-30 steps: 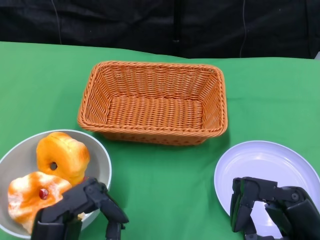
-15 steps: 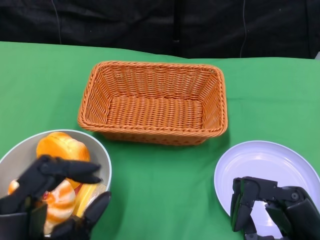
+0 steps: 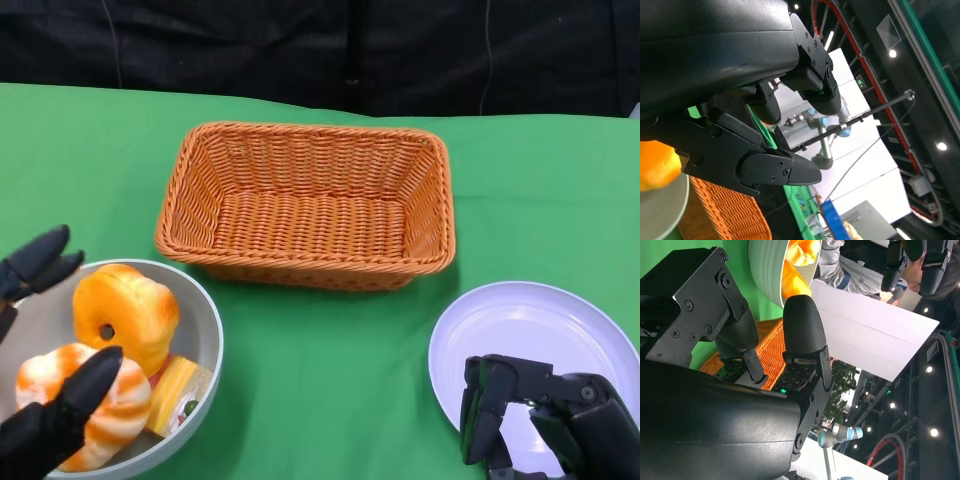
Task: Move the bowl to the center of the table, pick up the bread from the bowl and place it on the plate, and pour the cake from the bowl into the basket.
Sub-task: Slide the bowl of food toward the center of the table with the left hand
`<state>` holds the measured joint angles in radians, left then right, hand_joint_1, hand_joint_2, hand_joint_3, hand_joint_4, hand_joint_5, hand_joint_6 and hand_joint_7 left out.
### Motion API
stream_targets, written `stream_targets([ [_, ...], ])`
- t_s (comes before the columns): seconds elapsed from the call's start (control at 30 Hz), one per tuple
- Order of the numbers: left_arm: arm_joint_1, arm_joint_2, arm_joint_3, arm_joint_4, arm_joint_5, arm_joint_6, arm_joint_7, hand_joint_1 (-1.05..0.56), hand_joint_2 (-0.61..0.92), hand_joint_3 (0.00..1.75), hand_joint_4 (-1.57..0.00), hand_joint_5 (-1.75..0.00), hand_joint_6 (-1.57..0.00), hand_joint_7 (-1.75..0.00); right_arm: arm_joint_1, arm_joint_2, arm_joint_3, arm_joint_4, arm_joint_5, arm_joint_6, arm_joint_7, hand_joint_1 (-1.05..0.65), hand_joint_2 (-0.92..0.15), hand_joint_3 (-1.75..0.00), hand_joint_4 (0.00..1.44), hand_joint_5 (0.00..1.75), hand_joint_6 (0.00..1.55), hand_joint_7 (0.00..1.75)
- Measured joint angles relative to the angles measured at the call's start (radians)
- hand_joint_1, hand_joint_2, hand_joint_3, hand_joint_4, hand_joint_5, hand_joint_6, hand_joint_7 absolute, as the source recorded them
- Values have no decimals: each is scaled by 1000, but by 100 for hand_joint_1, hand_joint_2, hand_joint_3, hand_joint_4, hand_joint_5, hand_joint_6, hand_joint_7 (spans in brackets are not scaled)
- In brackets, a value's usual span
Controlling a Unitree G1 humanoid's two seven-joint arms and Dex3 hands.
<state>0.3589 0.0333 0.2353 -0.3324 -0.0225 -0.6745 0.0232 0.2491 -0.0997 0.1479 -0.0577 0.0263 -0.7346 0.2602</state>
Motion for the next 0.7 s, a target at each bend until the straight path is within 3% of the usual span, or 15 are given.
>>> stream_targets([
  [0.2,7,20,59,-45,5,126,-2,-63,92,41,-3,-65,-36,-6,0,0,0,0,0,0,0,28,-27,-175,94,175,84,159],
  [0.43,21,11,105,-106,46,298,27,-68,92,41,0,-45,-30,-2,1,0,0,0,0,0,0,28,-27,-175,93,175,84,159],
  [0.7,11,2,124,-116,185,404,89,-69,92,49,0,-50,-27,0,1,0,-1,-1,-10,0,-9,28,-27,-175,94,175,84,159],
])
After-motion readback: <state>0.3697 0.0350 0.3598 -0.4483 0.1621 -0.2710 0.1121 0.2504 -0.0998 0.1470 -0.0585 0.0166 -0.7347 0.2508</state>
